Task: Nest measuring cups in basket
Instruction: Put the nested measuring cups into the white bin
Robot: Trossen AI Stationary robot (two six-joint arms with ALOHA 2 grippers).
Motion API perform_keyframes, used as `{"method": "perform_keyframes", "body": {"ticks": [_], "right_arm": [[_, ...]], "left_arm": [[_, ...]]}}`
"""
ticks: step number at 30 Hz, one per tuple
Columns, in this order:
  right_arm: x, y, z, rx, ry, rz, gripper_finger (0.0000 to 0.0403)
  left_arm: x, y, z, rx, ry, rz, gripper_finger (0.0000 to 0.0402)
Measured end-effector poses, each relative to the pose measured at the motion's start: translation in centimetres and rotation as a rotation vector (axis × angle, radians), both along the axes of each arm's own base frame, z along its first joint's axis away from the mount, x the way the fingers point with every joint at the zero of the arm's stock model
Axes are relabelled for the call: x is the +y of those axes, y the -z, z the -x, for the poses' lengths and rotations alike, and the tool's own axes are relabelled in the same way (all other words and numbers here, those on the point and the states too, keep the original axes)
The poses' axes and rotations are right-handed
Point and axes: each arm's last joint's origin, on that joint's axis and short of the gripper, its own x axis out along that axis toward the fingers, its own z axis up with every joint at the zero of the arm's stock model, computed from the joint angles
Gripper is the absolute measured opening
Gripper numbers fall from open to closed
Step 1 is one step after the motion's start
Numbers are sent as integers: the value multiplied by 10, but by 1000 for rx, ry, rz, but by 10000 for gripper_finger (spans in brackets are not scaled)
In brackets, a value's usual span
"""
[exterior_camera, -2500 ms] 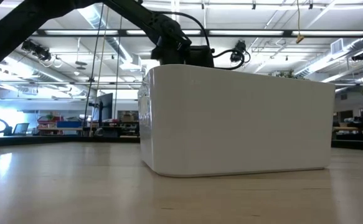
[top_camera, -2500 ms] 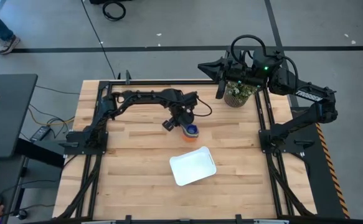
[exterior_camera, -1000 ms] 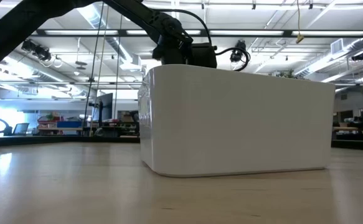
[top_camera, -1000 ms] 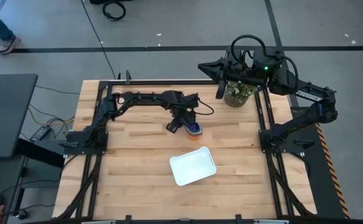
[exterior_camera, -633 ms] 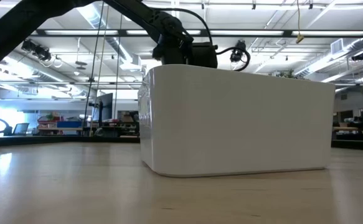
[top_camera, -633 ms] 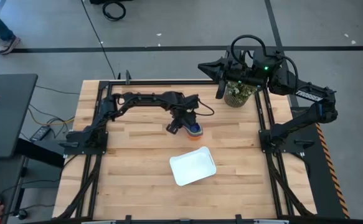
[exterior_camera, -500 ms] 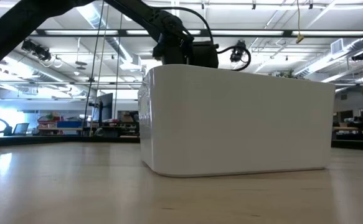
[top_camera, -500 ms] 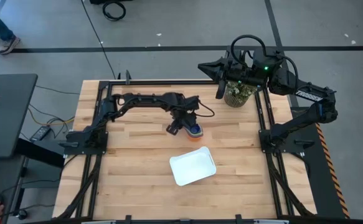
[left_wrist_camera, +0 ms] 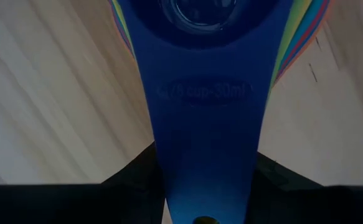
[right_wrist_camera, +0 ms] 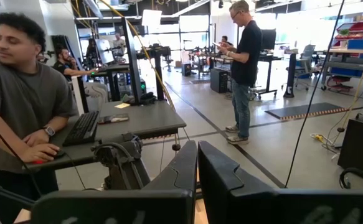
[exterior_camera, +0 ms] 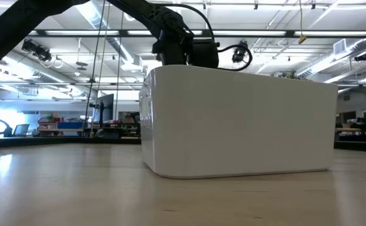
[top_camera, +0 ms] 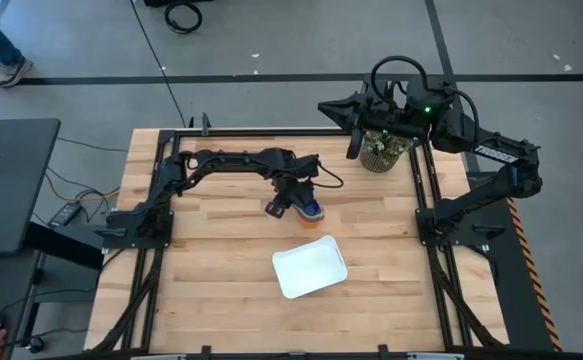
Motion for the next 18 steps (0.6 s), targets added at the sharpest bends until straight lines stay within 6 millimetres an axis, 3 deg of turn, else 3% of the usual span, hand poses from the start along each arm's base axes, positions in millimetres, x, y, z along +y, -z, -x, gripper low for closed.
{"method": "perform_keyframes", "body": {"ticks": [9, 18], "right_arm": [[0, 0, 0, -2, 0, 0, 22], [0, -1, 0, -7, -1, 1, 22]], "left_arm": [[-1, -7, 3, 2, -60, 14, 141], [-2, -27, 9, -28, -103, 16, 141]]}}
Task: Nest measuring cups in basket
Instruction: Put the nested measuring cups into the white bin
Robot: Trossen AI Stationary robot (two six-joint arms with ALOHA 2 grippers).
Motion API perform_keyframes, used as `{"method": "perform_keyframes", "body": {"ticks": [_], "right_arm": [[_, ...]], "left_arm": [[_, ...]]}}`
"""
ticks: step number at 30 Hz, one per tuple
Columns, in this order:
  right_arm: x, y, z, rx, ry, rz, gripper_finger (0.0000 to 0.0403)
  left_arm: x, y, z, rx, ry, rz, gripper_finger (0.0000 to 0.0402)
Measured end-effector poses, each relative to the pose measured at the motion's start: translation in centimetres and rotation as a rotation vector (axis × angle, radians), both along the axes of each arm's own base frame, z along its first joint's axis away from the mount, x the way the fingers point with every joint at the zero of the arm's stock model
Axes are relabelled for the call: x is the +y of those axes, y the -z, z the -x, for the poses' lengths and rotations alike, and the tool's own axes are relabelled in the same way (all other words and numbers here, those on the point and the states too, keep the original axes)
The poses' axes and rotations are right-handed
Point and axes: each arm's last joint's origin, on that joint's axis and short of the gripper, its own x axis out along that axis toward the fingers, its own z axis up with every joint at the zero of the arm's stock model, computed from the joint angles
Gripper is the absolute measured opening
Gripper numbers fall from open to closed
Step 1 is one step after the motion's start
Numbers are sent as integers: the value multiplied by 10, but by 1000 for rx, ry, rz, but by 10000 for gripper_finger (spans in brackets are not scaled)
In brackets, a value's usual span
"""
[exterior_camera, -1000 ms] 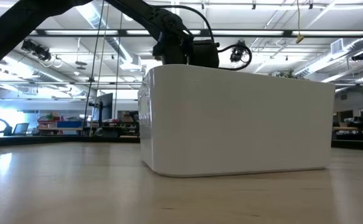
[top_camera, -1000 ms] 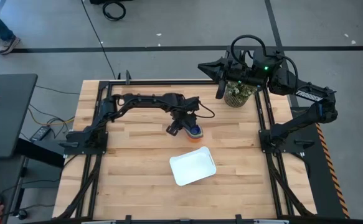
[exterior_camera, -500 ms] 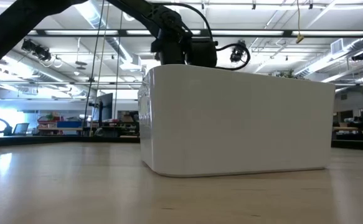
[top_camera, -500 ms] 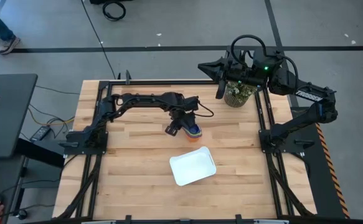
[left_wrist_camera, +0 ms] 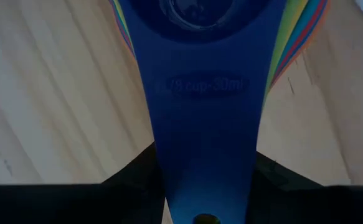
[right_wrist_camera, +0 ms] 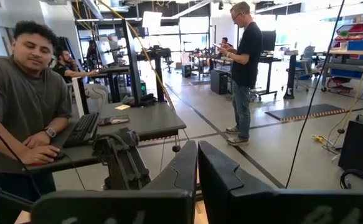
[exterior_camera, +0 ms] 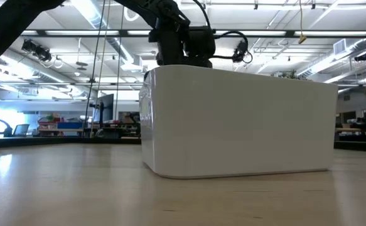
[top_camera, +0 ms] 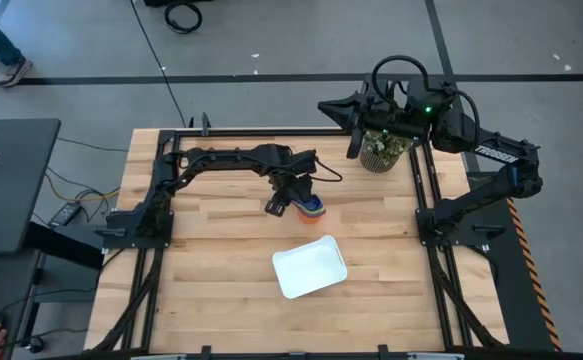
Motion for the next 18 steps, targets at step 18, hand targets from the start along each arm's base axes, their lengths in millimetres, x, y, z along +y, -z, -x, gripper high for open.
{"method": "perform_keyframes", "body": {"ticks": [18], "right_arm": [[3, 17, 4, 213, -60, 68, 22]], "left_arm": [[-6, -12, 10, 55, -161, 37, 141]]}}
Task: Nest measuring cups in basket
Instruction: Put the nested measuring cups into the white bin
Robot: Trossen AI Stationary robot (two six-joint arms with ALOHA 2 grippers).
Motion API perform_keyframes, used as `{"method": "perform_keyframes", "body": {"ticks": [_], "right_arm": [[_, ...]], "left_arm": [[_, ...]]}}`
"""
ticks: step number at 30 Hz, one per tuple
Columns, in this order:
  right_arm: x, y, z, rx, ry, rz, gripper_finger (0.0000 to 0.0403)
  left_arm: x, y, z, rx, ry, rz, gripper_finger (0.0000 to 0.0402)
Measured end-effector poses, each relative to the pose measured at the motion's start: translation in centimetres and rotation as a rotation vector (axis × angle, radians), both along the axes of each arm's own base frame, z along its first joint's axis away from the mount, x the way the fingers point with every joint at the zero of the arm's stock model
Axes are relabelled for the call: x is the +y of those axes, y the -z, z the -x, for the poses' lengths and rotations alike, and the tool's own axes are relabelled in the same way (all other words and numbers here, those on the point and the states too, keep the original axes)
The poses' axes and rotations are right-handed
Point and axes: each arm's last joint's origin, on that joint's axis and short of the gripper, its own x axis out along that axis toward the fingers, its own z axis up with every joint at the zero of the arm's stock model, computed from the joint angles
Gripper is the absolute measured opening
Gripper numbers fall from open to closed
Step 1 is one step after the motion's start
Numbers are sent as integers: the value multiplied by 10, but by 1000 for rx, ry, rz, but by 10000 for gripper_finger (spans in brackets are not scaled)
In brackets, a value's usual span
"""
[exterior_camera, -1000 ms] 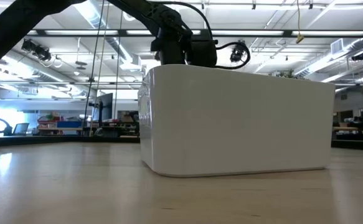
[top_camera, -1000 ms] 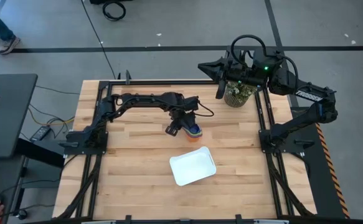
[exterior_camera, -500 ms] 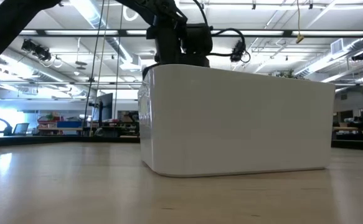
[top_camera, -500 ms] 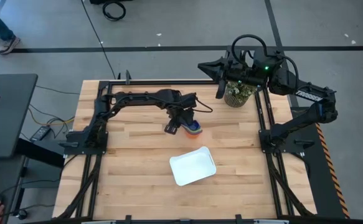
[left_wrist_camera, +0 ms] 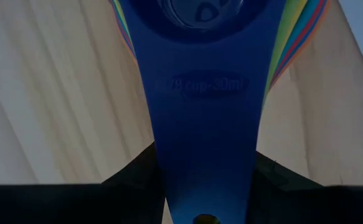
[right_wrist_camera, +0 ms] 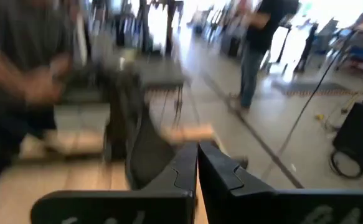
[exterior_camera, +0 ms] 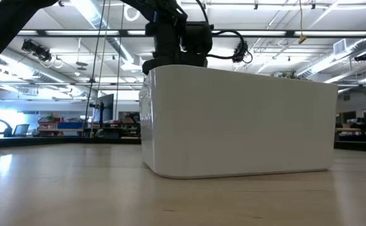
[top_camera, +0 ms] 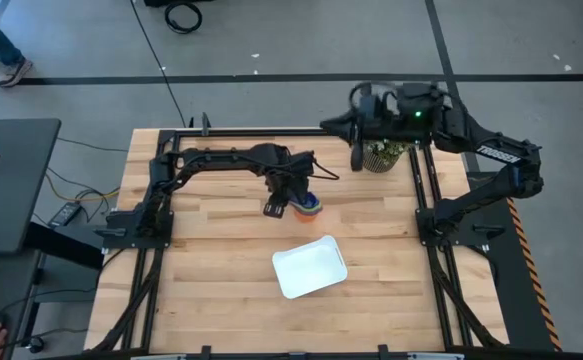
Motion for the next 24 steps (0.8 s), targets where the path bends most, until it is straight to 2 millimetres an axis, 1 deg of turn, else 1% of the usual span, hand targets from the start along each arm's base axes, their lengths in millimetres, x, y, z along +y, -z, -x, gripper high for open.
{"method": "perform_keyframes", "body": {"ticks": [3, 7, 13, 18, 24], "right_arm": [[3, 12, 3, 140, -42, 31, 22], [4, 26, 8, 295, -47, 9, 22], [7, 48, 24, 566, -49, -31, 22], [9, 54, 46, 706, 1, -37, 22], [12, 52, 67, 758, 34, -33, 22]], "left_arm": [[-2, 0, 0, 6, -3, 3, 141], [-5, 0, 0, 15, -16, 9, 141], [-10, 0, -1, 18, -33, 17, 141], [-11, -2, 1, 24, -71, 25, 141], [-13, -20, 8, -5, -138, 33, 141]]}}
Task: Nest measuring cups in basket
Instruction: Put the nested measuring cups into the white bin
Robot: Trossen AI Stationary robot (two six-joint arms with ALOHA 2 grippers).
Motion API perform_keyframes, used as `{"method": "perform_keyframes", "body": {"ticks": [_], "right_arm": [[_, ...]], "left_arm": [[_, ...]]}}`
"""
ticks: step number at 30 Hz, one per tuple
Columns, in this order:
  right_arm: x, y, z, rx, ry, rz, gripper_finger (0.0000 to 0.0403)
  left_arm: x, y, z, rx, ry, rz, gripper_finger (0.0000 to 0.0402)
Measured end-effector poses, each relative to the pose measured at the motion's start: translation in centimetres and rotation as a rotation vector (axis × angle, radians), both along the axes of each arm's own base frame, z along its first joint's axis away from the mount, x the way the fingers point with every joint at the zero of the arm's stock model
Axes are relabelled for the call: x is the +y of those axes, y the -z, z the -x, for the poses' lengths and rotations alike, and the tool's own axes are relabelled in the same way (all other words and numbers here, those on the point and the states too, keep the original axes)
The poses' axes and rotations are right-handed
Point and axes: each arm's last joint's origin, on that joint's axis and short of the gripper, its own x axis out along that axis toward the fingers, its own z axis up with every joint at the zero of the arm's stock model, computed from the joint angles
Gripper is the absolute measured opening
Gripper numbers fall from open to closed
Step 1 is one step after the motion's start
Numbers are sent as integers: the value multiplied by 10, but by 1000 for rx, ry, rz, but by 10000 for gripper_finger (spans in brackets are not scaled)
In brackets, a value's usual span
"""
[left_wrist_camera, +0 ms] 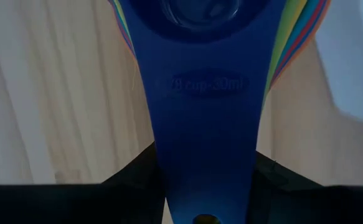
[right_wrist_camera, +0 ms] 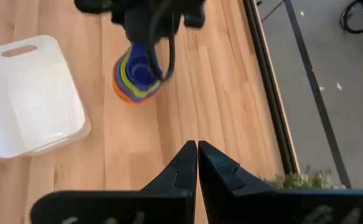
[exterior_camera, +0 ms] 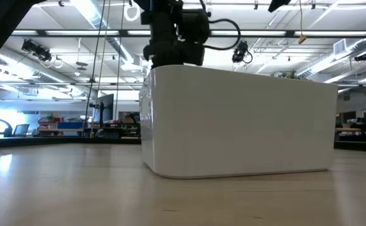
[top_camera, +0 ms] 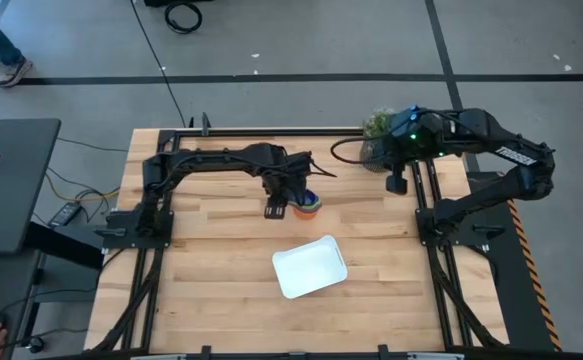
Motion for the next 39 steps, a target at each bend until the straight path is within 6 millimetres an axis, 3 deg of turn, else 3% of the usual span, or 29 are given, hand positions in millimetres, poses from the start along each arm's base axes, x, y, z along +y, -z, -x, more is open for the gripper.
{"method": "perform_keyframes", "body": {"ticks": [11, 22, 34, 39], "right_arm": [[1, 9, 9, 144, -2, -21, 22], [1, 10, 8, 167, -88, 31, 22], [6, 10, 7, 164, -340, 22, 22], [7, 10, 7, 163, -403, 36, 22]], "left_arm": [[-31, -24, 10, -7, -1, -1, 141], [-78, -28, 8, -15, 12, 20, 141], [-111, -65, -2, -162, -239, 50, 141], [-122, -69, -1, -177, -320, 54, 141]]}}
